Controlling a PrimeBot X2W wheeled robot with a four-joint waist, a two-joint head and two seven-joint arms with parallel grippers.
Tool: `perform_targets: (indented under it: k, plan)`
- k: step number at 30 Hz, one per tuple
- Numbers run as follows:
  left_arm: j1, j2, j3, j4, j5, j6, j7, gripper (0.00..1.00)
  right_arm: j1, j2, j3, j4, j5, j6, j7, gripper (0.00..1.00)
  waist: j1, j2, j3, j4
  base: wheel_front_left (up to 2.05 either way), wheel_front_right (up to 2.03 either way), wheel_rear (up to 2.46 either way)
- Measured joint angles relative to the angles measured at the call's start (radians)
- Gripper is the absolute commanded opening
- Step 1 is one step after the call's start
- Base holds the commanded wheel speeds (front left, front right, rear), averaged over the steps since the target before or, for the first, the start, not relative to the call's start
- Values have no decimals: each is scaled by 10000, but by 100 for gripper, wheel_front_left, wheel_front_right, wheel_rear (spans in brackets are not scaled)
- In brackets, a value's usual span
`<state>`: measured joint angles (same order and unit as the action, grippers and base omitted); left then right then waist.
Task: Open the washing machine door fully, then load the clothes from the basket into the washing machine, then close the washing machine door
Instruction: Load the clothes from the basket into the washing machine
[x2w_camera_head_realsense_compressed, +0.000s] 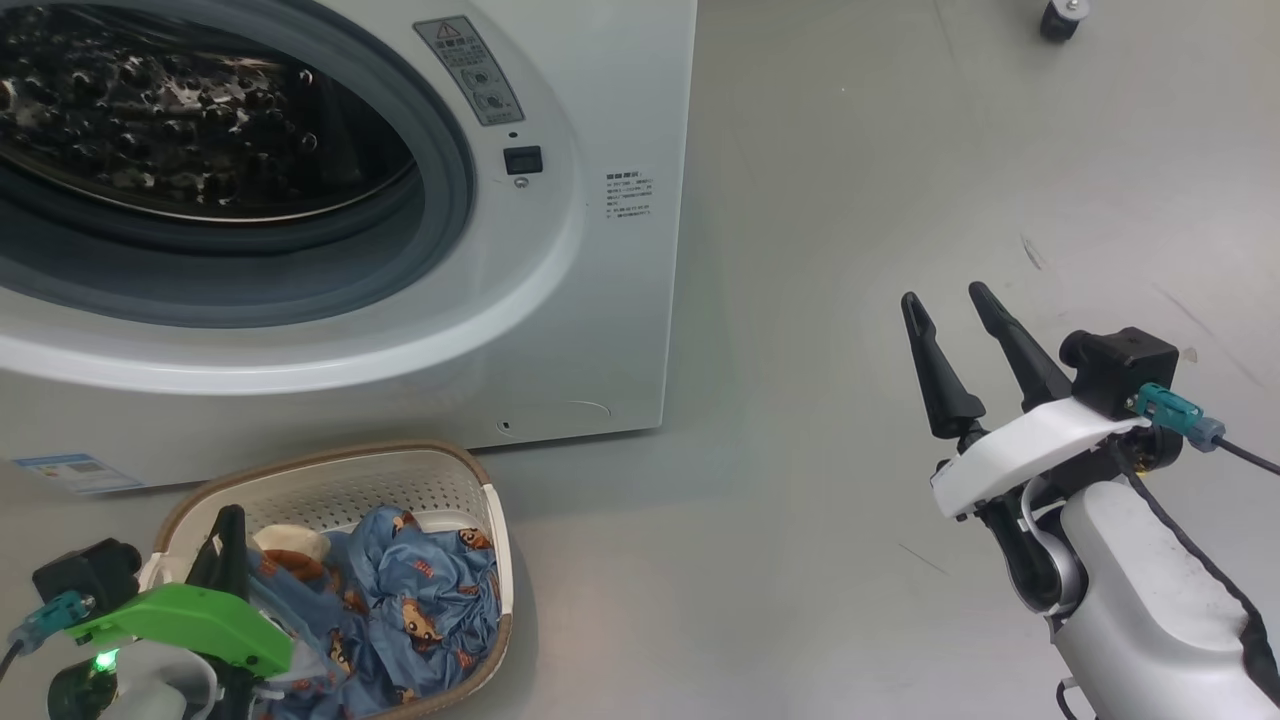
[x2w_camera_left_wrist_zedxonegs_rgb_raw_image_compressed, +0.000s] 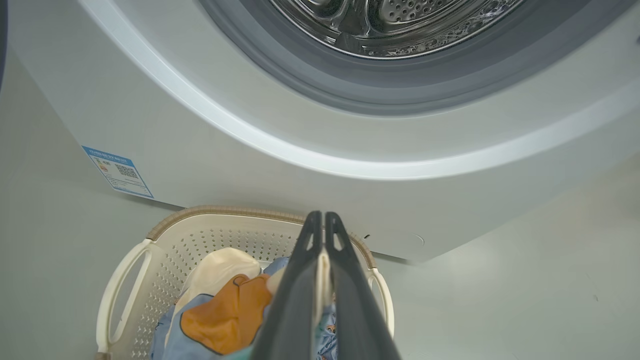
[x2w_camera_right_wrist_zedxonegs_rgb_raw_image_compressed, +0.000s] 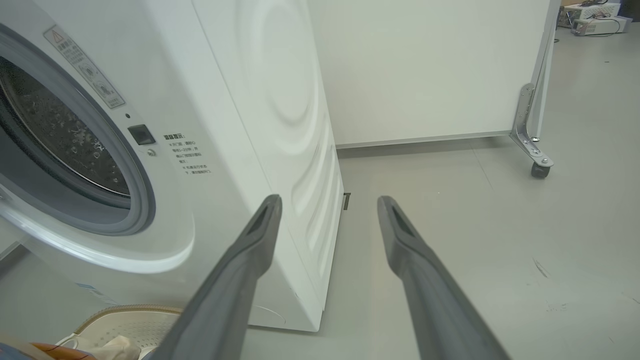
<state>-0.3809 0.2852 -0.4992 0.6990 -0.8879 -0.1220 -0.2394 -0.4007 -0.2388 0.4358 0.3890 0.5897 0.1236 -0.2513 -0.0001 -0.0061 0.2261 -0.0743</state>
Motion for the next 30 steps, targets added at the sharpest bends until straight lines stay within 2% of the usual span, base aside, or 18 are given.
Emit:
perform_targets:
  k: [16, 30]
  plan:
    - [456, 481, -134, -1313, 301, 0, -88, 0, 719, -111, 8, 38, 226, 0, 0, 100, 0, 0, -1073, 624, 0, 0, 0]
    - [1223, 621, 957, -2984, 938, 15, -88, 0, 1122, -161, -27, 2, 360, 0, 0, 100, 0, 0, -1774, 957, 0, 0, 0]
